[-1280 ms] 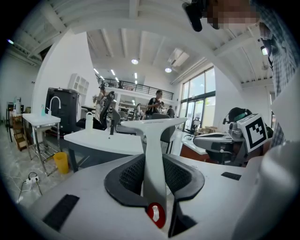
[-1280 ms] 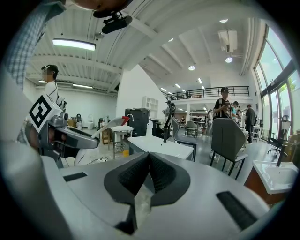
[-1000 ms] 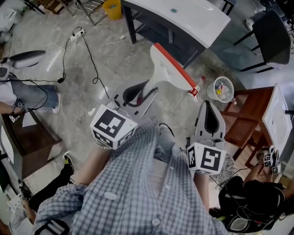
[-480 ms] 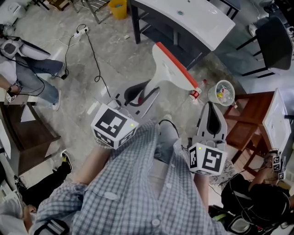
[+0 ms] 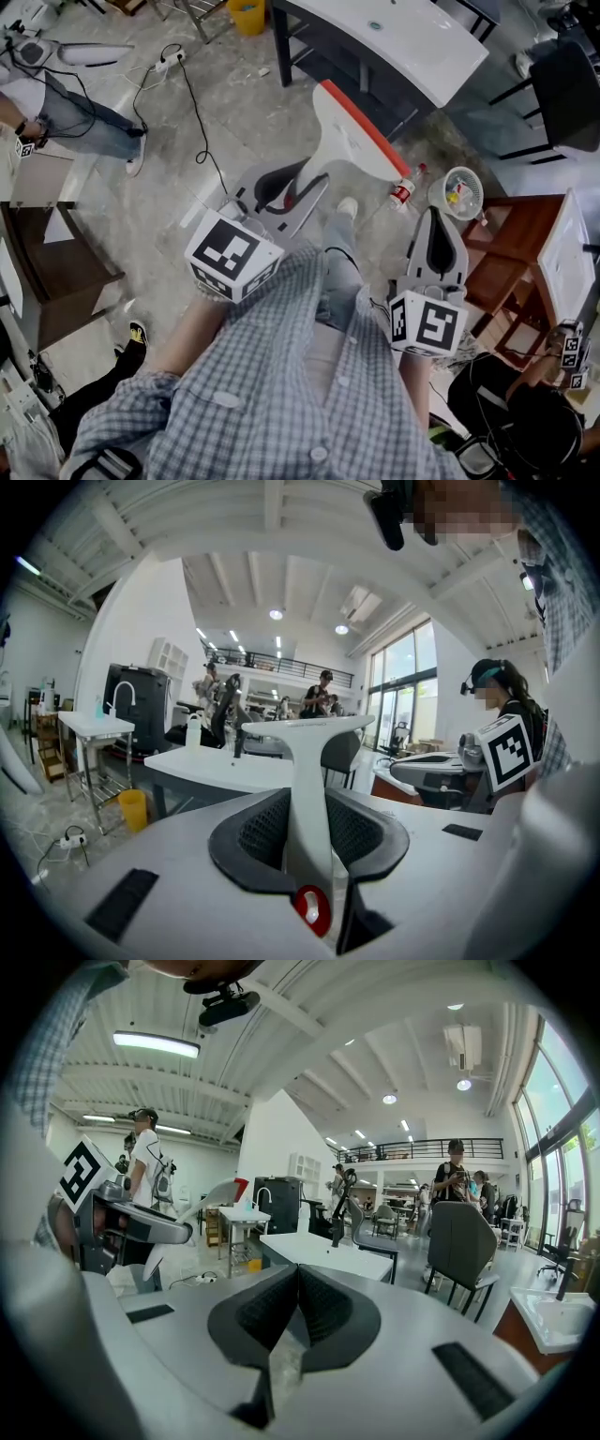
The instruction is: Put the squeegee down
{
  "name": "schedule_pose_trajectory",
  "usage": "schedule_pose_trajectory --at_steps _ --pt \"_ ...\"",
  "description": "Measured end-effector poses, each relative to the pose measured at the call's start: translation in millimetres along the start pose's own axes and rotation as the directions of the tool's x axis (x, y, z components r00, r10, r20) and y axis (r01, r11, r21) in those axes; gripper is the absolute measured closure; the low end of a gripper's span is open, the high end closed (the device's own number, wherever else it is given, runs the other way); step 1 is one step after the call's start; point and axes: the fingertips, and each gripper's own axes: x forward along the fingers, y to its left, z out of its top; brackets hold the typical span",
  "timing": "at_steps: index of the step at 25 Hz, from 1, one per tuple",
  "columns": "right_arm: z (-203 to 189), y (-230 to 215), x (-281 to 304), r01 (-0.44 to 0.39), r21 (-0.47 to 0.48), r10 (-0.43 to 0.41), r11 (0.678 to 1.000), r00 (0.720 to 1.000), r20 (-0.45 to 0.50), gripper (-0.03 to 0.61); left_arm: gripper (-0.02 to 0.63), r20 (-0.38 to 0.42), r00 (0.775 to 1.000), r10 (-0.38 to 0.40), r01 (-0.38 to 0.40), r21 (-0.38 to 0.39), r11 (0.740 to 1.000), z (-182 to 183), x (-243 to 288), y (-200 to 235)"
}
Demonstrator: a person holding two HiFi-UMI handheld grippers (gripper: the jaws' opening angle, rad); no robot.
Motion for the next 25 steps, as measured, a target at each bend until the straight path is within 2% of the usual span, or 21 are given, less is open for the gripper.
schedule_pose_trajectory --at_steps 15,25 --pt "12 -28 74 -0.061 -0.012 0.061 0.998 0.998 0.008 0.569 0.509 -0.006 0.999 0.038 -0.038 0.002 0.999 21 55 35" --pt "13 -78 143 -0.1 -0.002 0.1 0.995 0.995 -0.006 0.569 0.509 -0.005 0.998 0.057 -0.057 -0.021 0.998 42 126 58"
